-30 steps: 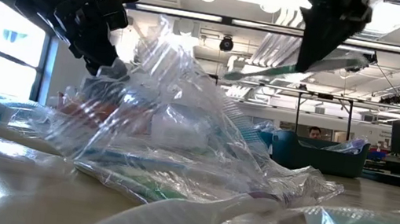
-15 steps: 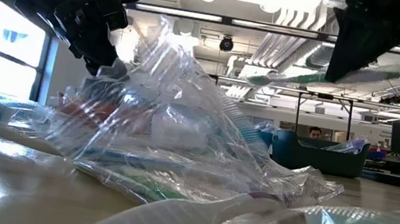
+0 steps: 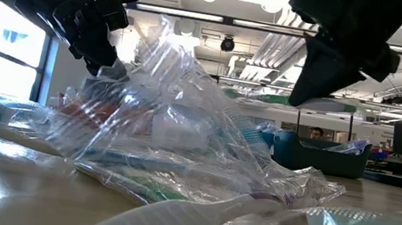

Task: Pick & Place Toothbrushes
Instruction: Put the green toothbrush into the transparent bin

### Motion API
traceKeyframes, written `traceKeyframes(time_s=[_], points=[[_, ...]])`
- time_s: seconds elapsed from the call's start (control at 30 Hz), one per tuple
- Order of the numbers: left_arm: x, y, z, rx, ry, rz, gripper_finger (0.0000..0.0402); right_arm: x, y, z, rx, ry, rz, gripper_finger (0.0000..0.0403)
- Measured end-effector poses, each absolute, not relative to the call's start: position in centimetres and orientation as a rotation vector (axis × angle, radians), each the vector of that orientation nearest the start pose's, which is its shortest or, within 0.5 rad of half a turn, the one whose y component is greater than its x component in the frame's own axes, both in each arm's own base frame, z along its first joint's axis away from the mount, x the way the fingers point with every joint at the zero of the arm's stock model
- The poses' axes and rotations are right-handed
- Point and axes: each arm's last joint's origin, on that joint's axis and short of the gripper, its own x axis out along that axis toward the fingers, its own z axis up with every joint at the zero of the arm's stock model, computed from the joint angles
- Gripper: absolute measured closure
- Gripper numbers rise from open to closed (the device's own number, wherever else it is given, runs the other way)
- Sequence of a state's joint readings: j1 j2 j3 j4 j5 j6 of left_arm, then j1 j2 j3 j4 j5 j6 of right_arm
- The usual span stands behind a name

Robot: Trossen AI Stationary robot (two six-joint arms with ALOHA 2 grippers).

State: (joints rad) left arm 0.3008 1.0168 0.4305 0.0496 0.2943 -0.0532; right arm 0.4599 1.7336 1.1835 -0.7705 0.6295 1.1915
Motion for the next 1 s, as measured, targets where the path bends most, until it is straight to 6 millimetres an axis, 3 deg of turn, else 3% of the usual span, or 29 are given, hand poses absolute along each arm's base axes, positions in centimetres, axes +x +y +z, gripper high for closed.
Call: traceKeyframes(time_s=[0.53, 1.0], points=[[19.4, 5.1, 19.4, -0.202, 0.512, 0.018, 0.027, 32.1, 10.1, 20.1, 0.323, 0.857, -0.671, 0.0386], [19.4, 5.1, 19.4, -0.176, 0.512, 0.011, 0.027, 32.8, 8.0, 20.1, 0.314, 0.899, -0.659, 0.0386]])
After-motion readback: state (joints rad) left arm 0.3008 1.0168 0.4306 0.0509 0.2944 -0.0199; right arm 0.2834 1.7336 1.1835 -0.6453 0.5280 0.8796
